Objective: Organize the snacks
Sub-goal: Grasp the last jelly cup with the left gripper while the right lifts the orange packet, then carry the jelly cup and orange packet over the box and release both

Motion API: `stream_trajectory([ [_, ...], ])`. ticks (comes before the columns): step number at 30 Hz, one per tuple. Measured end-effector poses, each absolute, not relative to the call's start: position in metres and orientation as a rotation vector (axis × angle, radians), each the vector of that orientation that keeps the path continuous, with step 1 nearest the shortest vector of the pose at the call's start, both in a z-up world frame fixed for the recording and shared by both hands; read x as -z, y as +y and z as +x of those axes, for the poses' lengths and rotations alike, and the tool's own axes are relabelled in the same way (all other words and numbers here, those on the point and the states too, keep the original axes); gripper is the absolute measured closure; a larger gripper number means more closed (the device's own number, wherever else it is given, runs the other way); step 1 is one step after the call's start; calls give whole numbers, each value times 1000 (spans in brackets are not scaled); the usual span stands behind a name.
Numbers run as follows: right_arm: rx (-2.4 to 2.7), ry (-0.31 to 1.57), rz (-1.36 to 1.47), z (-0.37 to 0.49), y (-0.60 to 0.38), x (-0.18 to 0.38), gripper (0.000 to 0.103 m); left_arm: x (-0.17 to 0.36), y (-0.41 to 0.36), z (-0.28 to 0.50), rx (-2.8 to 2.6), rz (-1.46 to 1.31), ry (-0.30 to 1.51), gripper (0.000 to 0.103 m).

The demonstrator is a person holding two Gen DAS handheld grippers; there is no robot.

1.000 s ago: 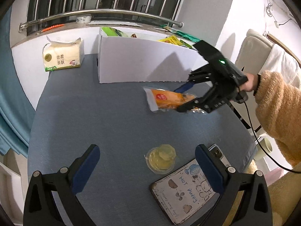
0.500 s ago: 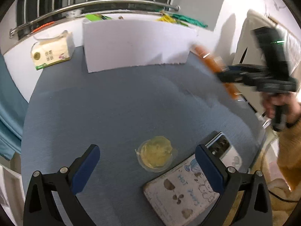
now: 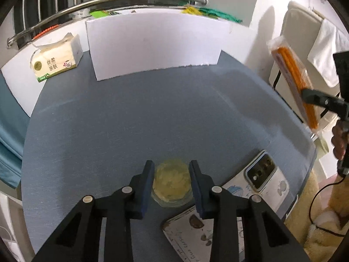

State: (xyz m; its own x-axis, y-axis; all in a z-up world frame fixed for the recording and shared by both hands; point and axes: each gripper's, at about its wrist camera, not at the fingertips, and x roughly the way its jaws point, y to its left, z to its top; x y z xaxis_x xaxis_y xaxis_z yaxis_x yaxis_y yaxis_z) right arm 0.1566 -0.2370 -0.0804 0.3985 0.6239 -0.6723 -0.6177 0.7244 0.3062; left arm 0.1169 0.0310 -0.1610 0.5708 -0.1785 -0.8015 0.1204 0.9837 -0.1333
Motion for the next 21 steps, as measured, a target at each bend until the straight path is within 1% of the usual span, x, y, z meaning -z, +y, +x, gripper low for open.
stream_trajectory([
  [8,-794,814,41,164,-228,74,45,117,36,116,178,-58,831,67],
  [12,-795,785,69,174,-223,59,45,80,45,126,189,-85,739,67],
  [16,-788,729,107,199,-210,32,45,35,52,156,181,-70,641,67],
  [21,-756,675,99,252,-177,-4,45,-9,66,226,165,-106,574,67],
])
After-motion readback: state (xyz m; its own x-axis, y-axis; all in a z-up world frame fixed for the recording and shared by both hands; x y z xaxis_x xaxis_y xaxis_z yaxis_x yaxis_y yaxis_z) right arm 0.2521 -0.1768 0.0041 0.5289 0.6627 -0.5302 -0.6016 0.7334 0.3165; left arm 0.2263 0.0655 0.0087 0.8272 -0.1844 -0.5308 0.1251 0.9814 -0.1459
